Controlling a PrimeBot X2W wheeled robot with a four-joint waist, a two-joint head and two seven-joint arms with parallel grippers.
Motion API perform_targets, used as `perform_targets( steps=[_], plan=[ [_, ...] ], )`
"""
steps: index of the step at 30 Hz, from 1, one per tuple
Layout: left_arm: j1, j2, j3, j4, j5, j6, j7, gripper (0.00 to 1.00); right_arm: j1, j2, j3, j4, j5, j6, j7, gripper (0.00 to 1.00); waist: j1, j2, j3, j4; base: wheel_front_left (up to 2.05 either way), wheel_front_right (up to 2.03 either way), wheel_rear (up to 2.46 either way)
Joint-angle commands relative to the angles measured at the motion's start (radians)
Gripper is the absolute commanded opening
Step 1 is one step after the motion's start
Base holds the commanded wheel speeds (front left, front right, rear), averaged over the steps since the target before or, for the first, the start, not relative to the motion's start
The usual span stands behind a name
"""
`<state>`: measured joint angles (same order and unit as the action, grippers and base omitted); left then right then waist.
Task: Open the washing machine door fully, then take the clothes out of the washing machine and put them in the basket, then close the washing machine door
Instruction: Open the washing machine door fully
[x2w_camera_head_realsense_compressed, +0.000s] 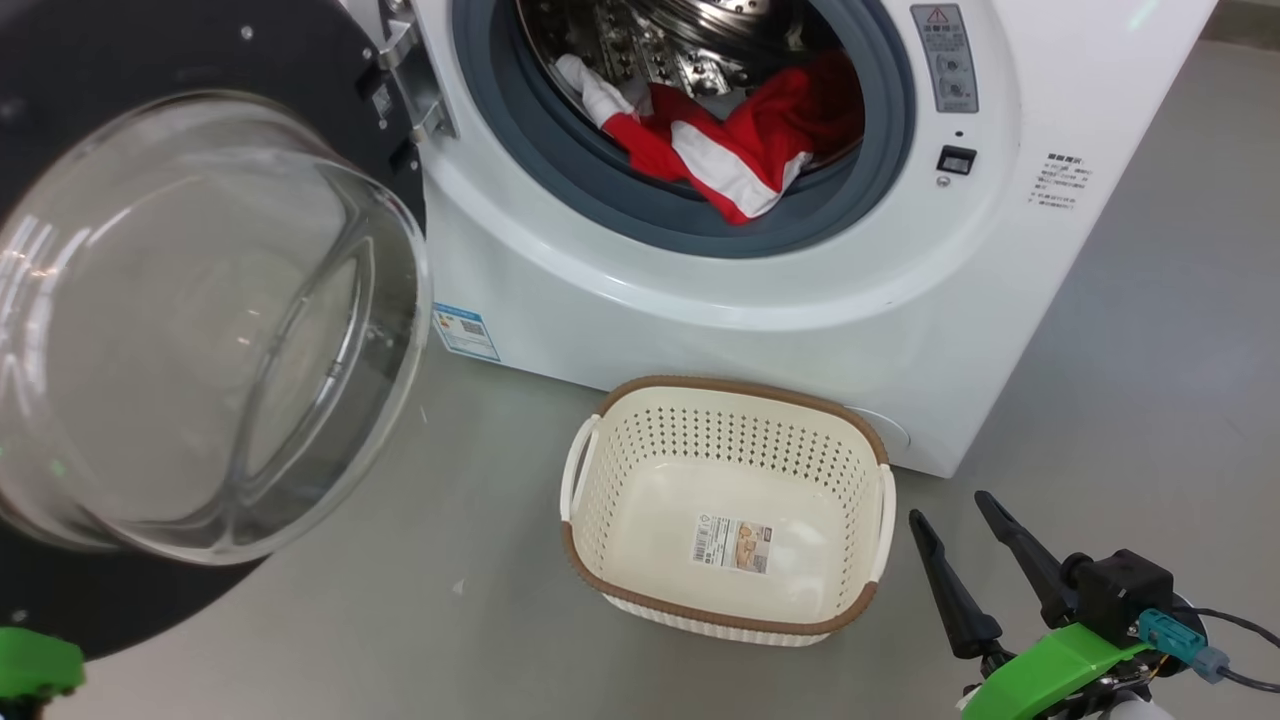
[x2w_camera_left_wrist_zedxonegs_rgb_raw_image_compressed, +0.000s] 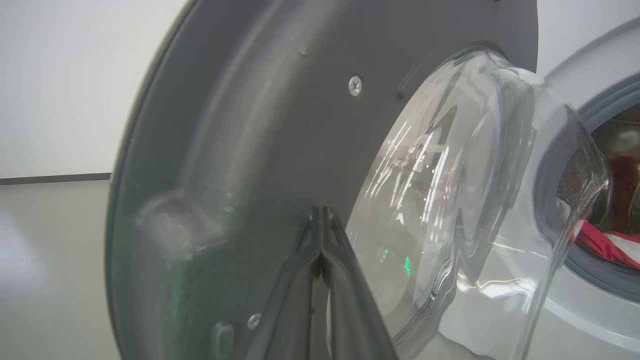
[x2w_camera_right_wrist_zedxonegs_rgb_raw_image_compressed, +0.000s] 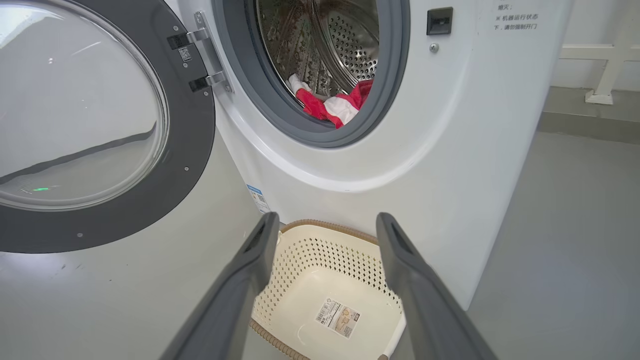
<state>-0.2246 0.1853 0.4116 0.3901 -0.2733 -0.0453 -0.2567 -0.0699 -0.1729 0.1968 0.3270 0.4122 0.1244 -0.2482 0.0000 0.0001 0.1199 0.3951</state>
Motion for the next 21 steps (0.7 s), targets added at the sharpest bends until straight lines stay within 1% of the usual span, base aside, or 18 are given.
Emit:
perform_targets(
  steps=[1,8,14,21],
  plan=[
    [-0.054,0.065,0.061,-0.001,0.007,-0.007,-0.005,0.0,-0.041,-0.011,0.021,-0.025,-0.01,0.006,-0.014,1.0,0.0,-0.0001,0.009,-0.007,0.0,0.0,0.0],
    [-0.122,0.091,0.134,0.076,0.036,-0.029,-0.005,0.0,-0.056,-0.016,0.026,-0.028,-0.012,0.006,-0.014,1.0,0.0,-0.0001,0.042,-0.024,0.0,0.0,0.0],
    [-0.154,0.104,0.168,0.11,0.059,-0.041,-0.005,0.0,-0.059,-0.02,0.026,-0.029,-0.013,0.006,-0.014,1.0,0.0,-0.0001,0.054,-0.029,0.0,0.0,0.0],
    [-0.196,0.133,0.218,0.179,0.08,-0.058,-0.005,0.0,-0.069,-0.021,0.03,-0.028,-0.014,0.006,-0.014,1.0,0.0,-0.0001,0.062,-0.035,0.0,0.0,0.0]
  ],
)
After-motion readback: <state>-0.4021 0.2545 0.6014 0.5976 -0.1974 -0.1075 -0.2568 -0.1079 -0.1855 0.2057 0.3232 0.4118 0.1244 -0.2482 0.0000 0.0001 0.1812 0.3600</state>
